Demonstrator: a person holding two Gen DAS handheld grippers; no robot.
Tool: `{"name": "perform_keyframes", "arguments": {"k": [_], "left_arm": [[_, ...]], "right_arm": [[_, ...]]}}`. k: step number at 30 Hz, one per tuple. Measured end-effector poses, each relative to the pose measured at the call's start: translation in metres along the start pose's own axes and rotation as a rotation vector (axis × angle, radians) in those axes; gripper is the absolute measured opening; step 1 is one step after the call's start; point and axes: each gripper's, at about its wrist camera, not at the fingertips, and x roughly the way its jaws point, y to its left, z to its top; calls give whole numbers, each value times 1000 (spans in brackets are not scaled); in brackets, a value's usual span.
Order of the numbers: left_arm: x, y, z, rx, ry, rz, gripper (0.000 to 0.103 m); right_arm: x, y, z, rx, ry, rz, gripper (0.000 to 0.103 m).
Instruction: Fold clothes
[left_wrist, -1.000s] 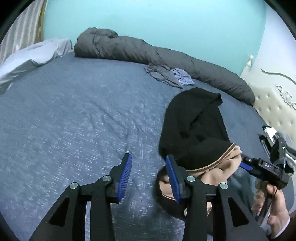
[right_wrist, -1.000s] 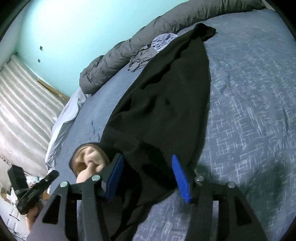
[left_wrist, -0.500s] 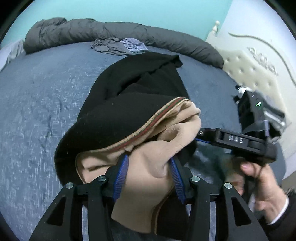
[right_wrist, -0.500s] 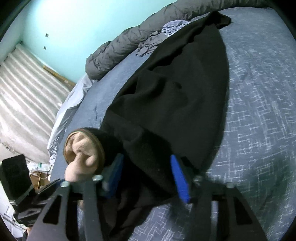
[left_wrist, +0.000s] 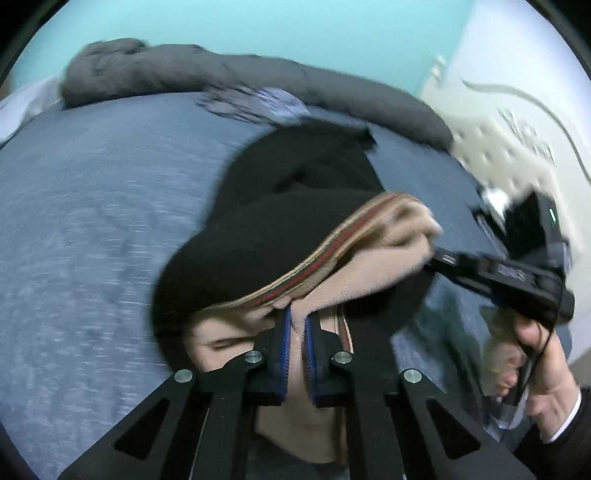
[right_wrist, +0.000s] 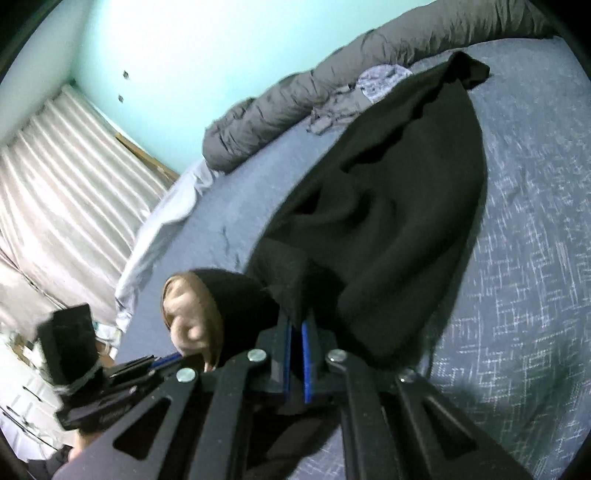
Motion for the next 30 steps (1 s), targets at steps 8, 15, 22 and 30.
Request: {"name": "perform_keyframes", "arguments": {"k": [8,15,22,30], "left_arm": [[-17,67,6,-231,-47,20,8],[-6,74,2,-260,11,59,20],[-44,30,7,-106,-85,111,33],[-1,-10,1,51,39,116,57]], "right_arm": [[-9,35,2,-71,-26,74,4],[11,25,-10,-44,44,45,4],[7,23,-12,-37,28,51,4],[8,25,-12,-45,30,51,4]]}}
